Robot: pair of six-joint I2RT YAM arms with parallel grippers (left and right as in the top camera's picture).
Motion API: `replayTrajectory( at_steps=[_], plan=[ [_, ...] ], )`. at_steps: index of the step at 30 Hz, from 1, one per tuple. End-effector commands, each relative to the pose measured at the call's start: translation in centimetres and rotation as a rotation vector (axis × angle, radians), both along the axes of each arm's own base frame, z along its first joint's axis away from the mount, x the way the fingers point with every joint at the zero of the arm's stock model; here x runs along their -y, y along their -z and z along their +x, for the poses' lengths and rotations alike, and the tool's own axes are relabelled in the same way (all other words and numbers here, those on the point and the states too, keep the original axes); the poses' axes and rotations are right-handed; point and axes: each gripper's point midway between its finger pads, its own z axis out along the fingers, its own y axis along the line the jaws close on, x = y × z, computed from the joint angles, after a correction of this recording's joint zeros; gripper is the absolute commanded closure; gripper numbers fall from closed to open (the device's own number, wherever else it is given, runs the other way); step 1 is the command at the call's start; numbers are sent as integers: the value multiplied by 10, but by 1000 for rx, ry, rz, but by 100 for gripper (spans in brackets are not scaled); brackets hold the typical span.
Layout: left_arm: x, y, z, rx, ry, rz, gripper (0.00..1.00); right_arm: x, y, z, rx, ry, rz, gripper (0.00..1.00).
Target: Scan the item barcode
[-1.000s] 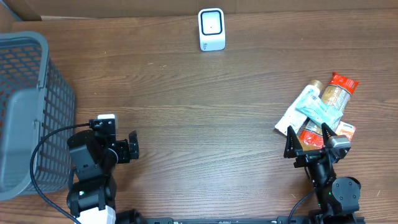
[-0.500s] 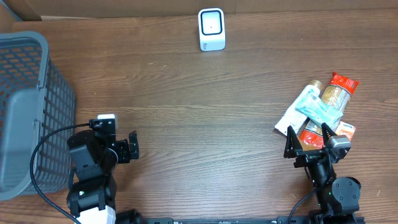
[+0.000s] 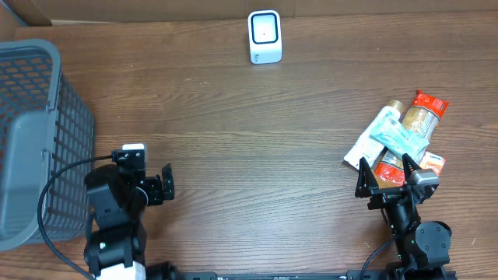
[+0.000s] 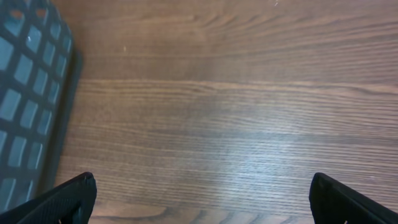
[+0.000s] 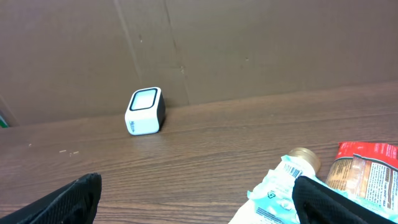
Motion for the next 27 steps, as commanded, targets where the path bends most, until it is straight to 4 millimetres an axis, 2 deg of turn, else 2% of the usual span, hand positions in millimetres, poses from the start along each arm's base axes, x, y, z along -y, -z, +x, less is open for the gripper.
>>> replayTrajectory(
  at_steps=[1,5,8,12,14,18,22,27],
  plan=[
    [15,-13,-2,65,68,21,0,2,2,0,3,10,-1,0],
    [31,-18,-8,131,137,73,0,2,2,0,2,9,-1,0],
    [43,-36,0,314,185,106,0,2,2,0,3,10,-1,0],
    [69,-63,6,597,293,94,0,2,2,0,2,10,-1,0],
    [77,-70,5,701,335,95,0,2,2,0,2,9,-1,0],
    [85,-65,2,796,375,98,0,2,2,0,2,10,-1,0],
    [84,-50,-1,796,373,100,0,2,2,0,3,10,-1,0],
    [82,-46,-4,783,362,102,0,2,2,0,2,10,-1,0]
  ],
)
